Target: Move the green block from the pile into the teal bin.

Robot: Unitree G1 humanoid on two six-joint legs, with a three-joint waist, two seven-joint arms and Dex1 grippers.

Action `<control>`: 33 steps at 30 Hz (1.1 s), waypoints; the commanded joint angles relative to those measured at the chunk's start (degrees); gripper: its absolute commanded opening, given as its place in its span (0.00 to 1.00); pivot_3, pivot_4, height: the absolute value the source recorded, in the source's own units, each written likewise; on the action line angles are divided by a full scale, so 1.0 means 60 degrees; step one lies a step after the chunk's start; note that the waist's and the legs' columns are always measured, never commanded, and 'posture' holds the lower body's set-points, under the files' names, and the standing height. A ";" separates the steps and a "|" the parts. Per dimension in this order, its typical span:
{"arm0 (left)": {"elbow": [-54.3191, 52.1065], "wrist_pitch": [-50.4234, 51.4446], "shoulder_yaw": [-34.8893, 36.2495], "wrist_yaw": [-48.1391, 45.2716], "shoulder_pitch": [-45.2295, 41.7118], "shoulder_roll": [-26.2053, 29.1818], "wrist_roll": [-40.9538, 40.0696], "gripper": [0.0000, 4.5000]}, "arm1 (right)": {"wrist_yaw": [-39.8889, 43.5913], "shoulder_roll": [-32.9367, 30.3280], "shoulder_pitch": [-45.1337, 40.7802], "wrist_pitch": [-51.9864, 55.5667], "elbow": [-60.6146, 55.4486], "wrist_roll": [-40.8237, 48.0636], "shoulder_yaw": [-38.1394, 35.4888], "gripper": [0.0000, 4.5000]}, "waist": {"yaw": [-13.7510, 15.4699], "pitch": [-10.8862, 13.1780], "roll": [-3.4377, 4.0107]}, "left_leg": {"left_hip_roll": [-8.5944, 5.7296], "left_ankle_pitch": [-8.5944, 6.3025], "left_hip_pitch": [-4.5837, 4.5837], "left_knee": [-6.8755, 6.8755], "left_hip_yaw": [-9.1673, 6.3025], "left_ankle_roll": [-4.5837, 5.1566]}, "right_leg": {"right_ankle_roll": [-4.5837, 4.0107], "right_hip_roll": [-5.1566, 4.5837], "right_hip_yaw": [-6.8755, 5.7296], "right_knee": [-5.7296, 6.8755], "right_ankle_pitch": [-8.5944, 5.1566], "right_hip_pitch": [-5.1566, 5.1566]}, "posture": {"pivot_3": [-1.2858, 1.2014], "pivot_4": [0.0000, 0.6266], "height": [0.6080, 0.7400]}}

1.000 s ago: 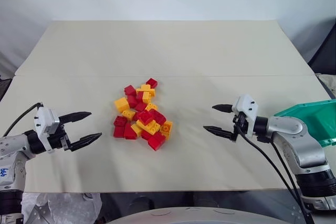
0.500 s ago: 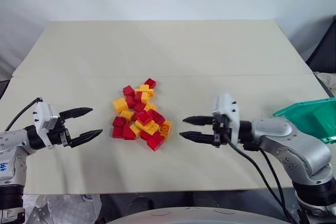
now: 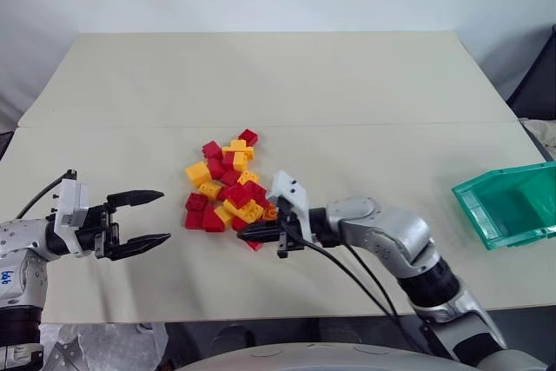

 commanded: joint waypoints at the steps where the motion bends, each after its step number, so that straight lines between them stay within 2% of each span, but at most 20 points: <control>1: -0.0260 -0.0142 0.0017 -0.0051 -0.0026 -0.0051 -0.0094 1.00 | 0.0036 0.0208 -0.0310 -0.0375 0.0256 -0.0365 0.0094 0.00 | -0.0002 -0.0003 -0.0005 | -0.0001 -0.0001 0.0001 0.0001 0.0003 0.0001 | 0.0001 -0.0001 0.0003 0.0000 0.0001 0.0000 | 0.52 0.24 1.00; 8: -0.0543 -0.0114 -0.0002 0.0229 -0.0060 -0.0288 -0.0111 1.00 | -0.0615 0.0830 -0.0996 -0.1692 0.1958 -0.1629 -0.0281 0.00 | -0.0106 -0.0006 -0.0009 | 0.0003 0.0002 0.0007 0.0001 0.0005 -0.0003 | 0.0001 0.0002 0.0005 0.0013 0.0001 -0.0002 | 0.52 0.24 1.00; 15: -0.0737 -0.0128 -0.0059 0.0518 -0.0042 -0.0468 -0.0089 1.00 | -0.1275 0.0734 -0.1391 -0.2481 0.2999 -0.2442 -0.1178 0.00 | -0.0210 -0.0006 -0.0009 | 0.0000 -0.0001 0.0003 0.0001 0.0014 0.0000 | 0.0001 -0.0005 0.0013 0.0007 0.0001 -0.0006 | 0.52 0.24 1.00; 20: -0.0697 -0.0196 -0.0124 0.0597 -0.0090 -0.0575 -0.0031 1.00 | -0.1053 0.0141 -0.1157 -0.2492 0.2406 -0.2695 -0.1426 0.00 | -0.0215 -0.0006 -0.0010 | 0.0005 -0.0002 0.0002 0.0000 0.0017 -0.0002 | 0.0001 -0.0002 0.0015 0.0006 0.0001 -0.0009 | 0.52 0.24 1.00; 26: -0.0562 -0.0318 -0.0280 0.0577 -0.0234 -0.0719 -0.0003 1.00 | 0.0451 -0.1289 -0.0874 -0.1948 0.0534 -0.2228 -0.1246 0.00 | -0.0197 -0.0006 -0.0010 | 0.0005 -0.0006 0.0000 0.0000 0.0021 0.0006 | 0.0003 -0.0003 0.0019 0.0000 0.0002 -0.0010 | 0.52 0.24 1.00; 29: -0.0458 -0.0371 -0.0355 0.0506 -0.0335 -0.0755 -0.0008 1.00 | 0.1439 -0.2325 -0.0894 -0.1742 -0.0156 -0.2028 -0.1208 0.14 | -0.0185 -0.0006 -0.0010 | 0.0005 -0.0007 0.0002 0.0000 0.0023 0.0008 | 0.0005 -0.0002 0.0021 0.0001 0.0003 -0.0010 | 0.52 0.24 1.00; 31: -0.0365 -0.0417 -0.0393 0.0456 -0.0403 -0.0764 0.0000 1.00 | 0.1815 -0.2820 -0.0972 -0.1643 -0.0407 -0.1956 -0.1236 0.27 | -0.0180 -0.0006 -0.0011 | 0.0004 -0.0008 0.0001 0.0000 0.0024 0.0010 | 0.0005 -0.0002 0.0021 -0.0003 0.0003 -0.0010 | 0.52 0.24 1.00; 33: -0.0279 -0.0477 -0.0428 0.0432 -0.0460 -0.0778 0.0019 1.00 | 0.1997 -0.3179 -0.1104 -0.1467 -0.0543 -0.1985 -0.1185 0.45 | -0.0193 -0.0006 -0.0012 | 0.0003 -0.0009 0.0001 0.0000 0.0025 0.0011 | 0.0005 -0.0001 0.0021 -0.0005 0.0003 -0.0010 | 0.52 0.24 1.00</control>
